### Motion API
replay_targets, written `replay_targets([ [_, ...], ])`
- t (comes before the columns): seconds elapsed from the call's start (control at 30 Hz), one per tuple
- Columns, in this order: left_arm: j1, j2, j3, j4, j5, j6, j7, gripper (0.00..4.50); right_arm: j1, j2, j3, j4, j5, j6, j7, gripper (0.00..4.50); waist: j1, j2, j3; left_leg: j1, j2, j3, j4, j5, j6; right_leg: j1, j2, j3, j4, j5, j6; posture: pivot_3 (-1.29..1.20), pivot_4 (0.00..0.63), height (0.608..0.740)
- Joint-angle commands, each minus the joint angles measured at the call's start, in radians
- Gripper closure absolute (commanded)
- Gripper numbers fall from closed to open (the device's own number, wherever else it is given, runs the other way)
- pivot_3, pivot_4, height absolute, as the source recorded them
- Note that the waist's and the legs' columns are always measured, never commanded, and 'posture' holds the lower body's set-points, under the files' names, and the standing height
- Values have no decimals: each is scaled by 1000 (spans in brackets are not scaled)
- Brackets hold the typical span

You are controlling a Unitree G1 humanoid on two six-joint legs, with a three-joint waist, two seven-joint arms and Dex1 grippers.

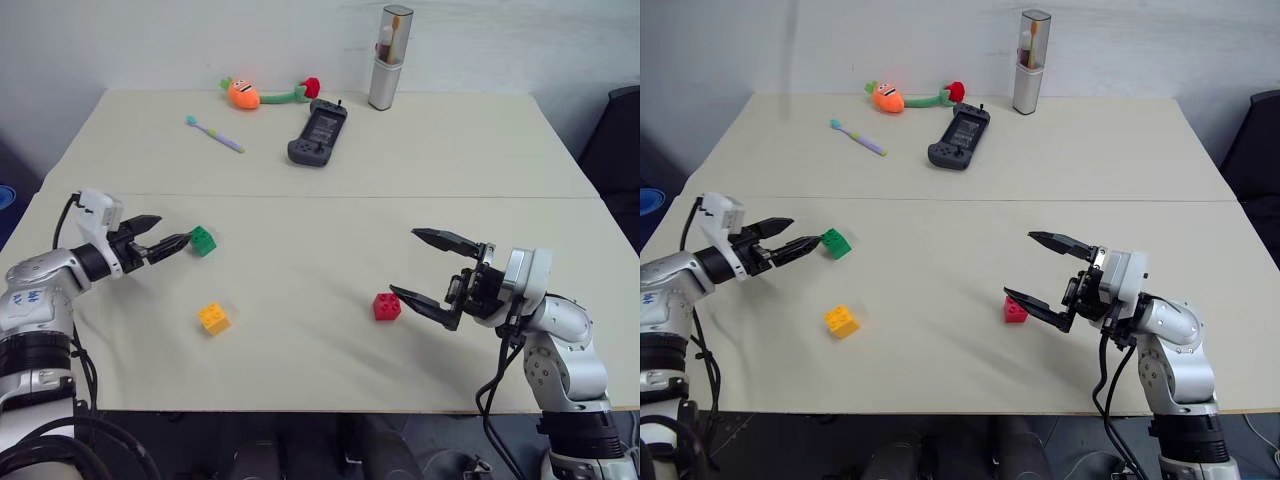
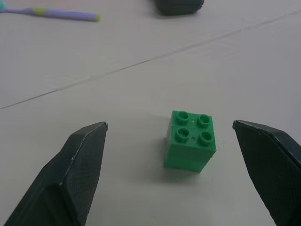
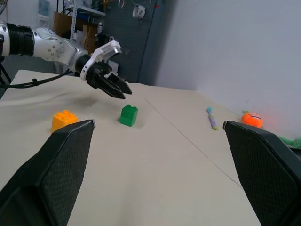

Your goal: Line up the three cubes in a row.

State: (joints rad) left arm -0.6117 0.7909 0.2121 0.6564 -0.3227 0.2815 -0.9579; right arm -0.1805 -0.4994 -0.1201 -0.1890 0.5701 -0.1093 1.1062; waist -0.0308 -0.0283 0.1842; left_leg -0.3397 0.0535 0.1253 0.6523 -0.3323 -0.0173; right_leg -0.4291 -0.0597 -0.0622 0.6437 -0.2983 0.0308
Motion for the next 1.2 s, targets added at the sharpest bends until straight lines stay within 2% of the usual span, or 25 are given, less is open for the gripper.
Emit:
replay_targets([
  [0.03, -62, -6, -52, 109, 69, -68, -25, 0, 6, -9, -1, -31, -12, -13, -7, 27, 2, 0, 0, 0, 0, 0, 0, 0, 0, 0, 0, 0, 0, 0, 0, 0, 150, 740],
  [0.07, -78, -15, -66, 134, 82, -89, -34, 0, 11, -10, -4, -33, -16, -15, -11, 27, 4, 0, 0, -1, 0, 0, 1, 0, 0, 0, 0, 0, 0, 0, 0, 0, 150, 740],
  [0.17, -111, -32, -90, 192, 114, -136, -39, 643, 21, -10, -10, -38, -21, -16, -21, 0, 6, 0, 0, -2, 0, -1, 5, 0, 0, 0, 0, -1, 1, 0, 0, 0, 150, 740],
  [0.37, -157, -64, -81, 293, 126, -226, -33, 2555, 43, -11, -7, -46, -24, -12, -27, 0, 5, 0, 0, -5, 0, -3, 8, -1, 1, 0, -1, -2, 2, 0, 1, 0, 150, 740],
  [0.43, -161, -72, -69, 305, 116, -249, -34, 3056, 48, -9, -1, -49, -27, -10, -26, 0, 4, 0, 0, -5, 0, -3, 9, -1, 1, 0, 0, -3, 2, 0, 1, 0, 150, 740],
  [0.6, -141, -68, -37, 234, 68, -281, -115, 3054, 60, -17, -4, -58, -24, -5, -23, 0, 4, -1, 0, -6, 1, -4, 10, -1, 1, -1, 0, -3, 2, 0, 1, 0, 150, 740],
  [0.7, -113, -63, -56, 53, 26, -230, -226, 3054, 81, -44, -31, -69, -8, 5, -10, 0, 6, -1, 0, -7, 1, -4, 10, -1, 1, -1, 0, -4, 2, 0, 1, 0, 150, 740],
  [0.83, -48, -53, -176, -370, -11, -47, -326, 3054, 135, -120, -94, -75, 24, 19, 28, 0, 17, -1, 0, -11, 1, -7, 13, -1, 2, -2, -1, -5, 3, 1, 2, 0, 150, 740],
  [0.9, -24, -46, -240, -494, 11, 30, -324, 3054, 160, -151, -116, -74, 31, 18, 53, 0, 24, 0, 0, -11, 0, -7, 14, -1, 2, -1, -1, -4, 2, 1, 2, 0, 150, 740],
  [0.97, -6, -55, -311, -576, 65, 56, -298, 3054, 181, -181, -133, -68, 28, 13, 76, 0, 28, 0, 0, -10, -1, -6, 14, -1, 3, -1, -1, -3, 1, 1, 2, 0, 150, 740],
  [1.07, 20, -120, -406, -691, 96, 147, -228, 3054, 203, -213, -172, -50, 33, 13, 92, 0, 28, 0, 0, -10, -1, -6, 14, -1, 3, -1, -1, -2, 1, 1, 2, 0, 150, 740],
  [1.2, 52, -160, -509, -728, 175, 101, -197, 3054, 218, -221, -191, -68, 38, 21, 94, 0, 26, 0, 0, -9, -1, -6, 14, -1, 3, -1, 0, -1, 2, 1, 3, 0, 150, 740],
])
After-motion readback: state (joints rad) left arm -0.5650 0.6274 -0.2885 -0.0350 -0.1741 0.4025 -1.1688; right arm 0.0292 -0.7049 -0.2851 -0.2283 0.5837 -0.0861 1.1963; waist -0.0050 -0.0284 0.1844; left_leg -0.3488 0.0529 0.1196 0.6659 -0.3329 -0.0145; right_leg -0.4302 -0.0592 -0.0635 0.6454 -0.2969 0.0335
